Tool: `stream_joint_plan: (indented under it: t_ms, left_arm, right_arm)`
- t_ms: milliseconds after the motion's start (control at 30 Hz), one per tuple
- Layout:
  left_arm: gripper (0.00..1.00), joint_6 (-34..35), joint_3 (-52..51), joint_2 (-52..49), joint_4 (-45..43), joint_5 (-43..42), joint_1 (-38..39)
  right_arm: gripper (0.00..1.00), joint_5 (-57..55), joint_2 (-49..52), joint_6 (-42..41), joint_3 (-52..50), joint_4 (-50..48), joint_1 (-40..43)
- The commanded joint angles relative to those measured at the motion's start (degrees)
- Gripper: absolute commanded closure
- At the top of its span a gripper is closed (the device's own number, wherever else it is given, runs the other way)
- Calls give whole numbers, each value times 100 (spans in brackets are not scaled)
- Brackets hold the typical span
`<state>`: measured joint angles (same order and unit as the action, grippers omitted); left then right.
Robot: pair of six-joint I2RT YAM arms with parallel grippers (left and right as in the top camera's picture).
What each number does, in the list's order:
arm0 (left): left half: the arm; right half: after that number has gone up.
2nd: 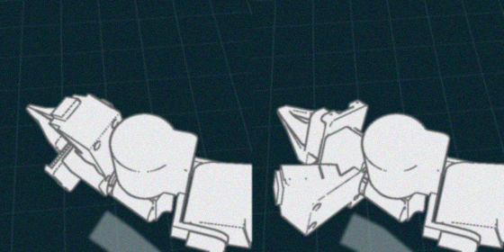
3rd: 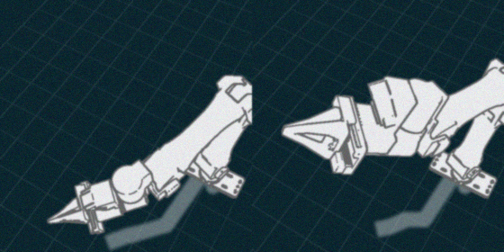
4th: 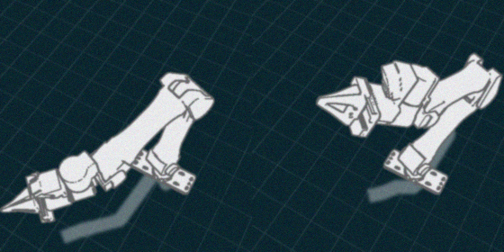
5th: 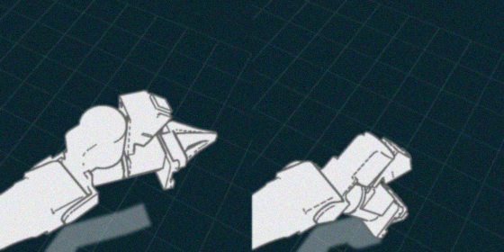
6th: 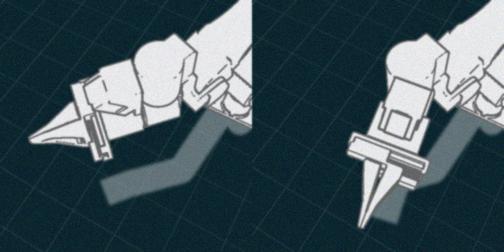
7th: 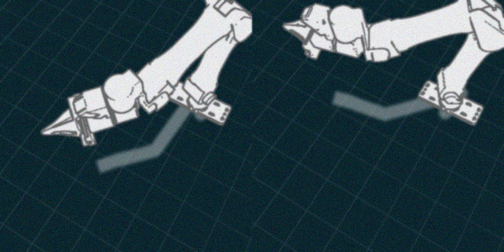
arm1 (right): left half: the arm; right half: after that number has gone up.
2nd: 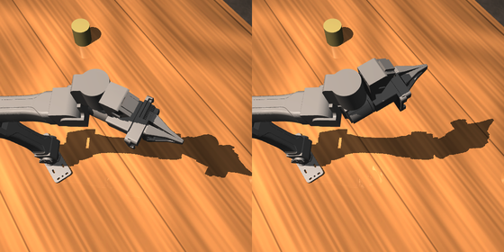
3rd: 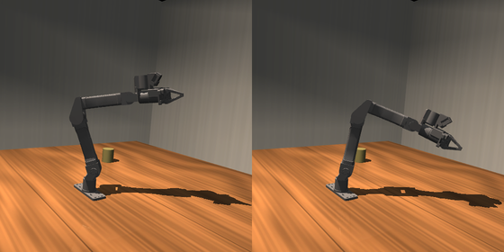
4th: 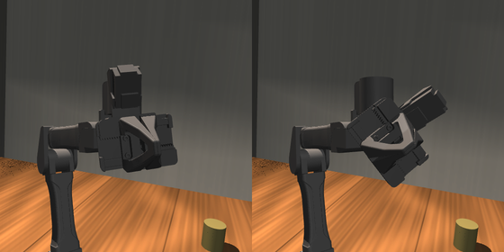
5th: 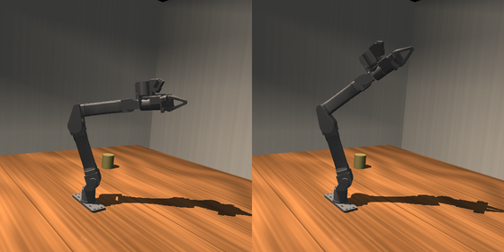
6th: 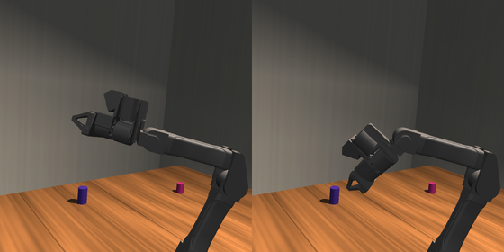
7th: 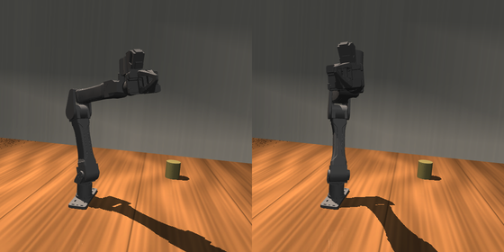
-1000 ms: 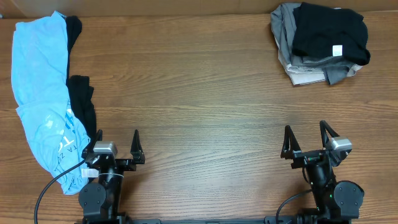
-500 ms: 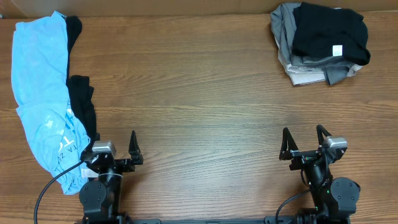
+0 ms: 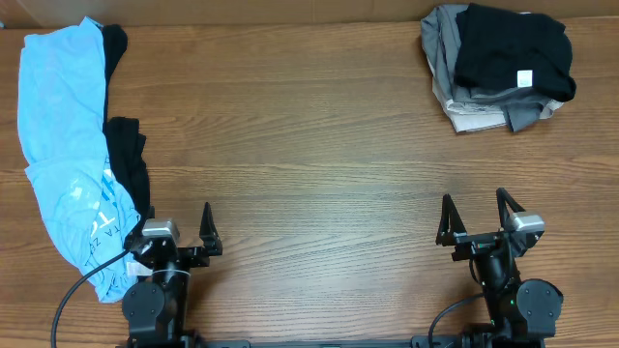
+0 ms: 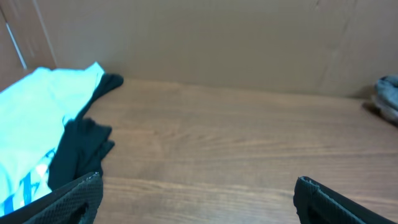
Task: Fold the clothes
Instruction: 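Move the left gripper to the light-blue T-shirt at the left edge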
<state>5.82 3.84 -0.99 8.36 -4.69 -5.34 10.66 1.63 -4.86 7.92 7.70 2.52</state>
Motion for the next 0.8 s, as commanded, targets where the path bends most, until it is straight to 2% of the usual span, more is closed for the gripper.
stream_joint_plan:
  t_ms: [0,133,300,400,600,767]
  left_arm:
    - [0,-87,726,-173,142,-111,-26]
    - [0,-203,1611,-1084,520,-208,-26]
    - [0,-205,2872,-2579,1036,-710,-26]
    - [0,-317,3866,-3526,1814,-767,-26]
    - [0,-1043,5919,-5421,3923,-761,-26]
    - [0,-1421,6789,-6660,4684,-713,-26]
  right_arm:
    - [0,103,146,197,428,-57,-26]
    - [0,293,789,343,1176,129,-26]
    - [0,741,1943,385,2280,704,-26]
    - [0,977,2758,385,3040,1314,-26]
    - [0,1377,4492,382,4448,2612,-26]
    - [0,2020,5591,358,4874,2638,-26]
